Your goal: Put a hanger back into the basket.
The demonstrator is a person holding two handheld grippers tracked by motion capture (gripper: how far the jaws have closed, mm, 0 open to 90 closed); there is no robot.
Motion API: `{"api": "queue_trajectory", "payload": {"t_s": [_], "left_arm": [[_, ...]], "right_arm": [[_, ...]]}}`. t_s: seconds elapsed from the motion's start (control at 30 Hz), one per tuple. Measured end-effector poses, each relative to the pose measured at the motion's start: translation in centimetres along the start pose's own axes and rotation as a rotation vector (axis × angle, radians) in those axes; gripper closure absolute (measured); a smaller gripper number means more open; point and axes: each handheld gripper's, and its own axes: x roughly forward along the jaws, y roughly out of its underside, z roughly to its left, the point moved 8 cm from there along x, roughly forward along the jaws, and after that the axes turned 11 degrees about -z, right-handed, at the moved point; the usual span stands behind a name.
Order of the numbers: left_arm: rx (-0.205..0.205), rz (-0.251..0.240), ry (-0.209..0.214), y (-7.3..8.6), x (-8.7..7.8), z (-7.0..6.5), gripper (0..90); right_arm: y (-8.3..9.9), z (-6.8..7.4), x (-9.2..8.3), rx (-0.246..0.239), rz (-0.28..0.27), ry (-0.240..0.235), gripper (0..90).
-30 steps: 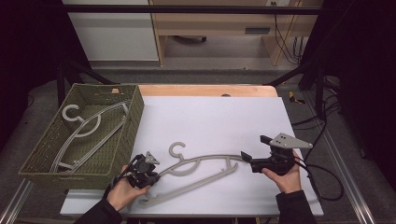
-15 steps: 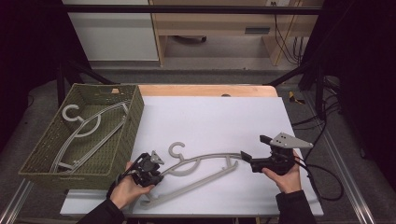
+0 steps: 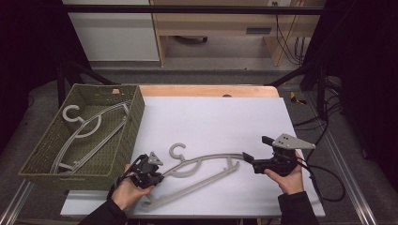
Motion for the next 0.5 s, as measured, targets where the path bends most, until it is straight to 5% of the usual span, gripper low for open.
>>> {"api": "queue_trajectory", "payload": {"t_s": [0.33, 0.5], "left_arm": [[-0.033, -0.162, -0.034, -1.8, -3.1, 0.4, 82.2], [-0.014, -0.185, -0.05, -2.4, -4.6, 0.7, 82.2]], "right_arm": [[0.0, 0.0, 0.0, -0.002, -0.001, -0.004, 5.9], [0.0, 0.0, -0.1, -0.003, -0.005, -0.007, 5.9]]}}
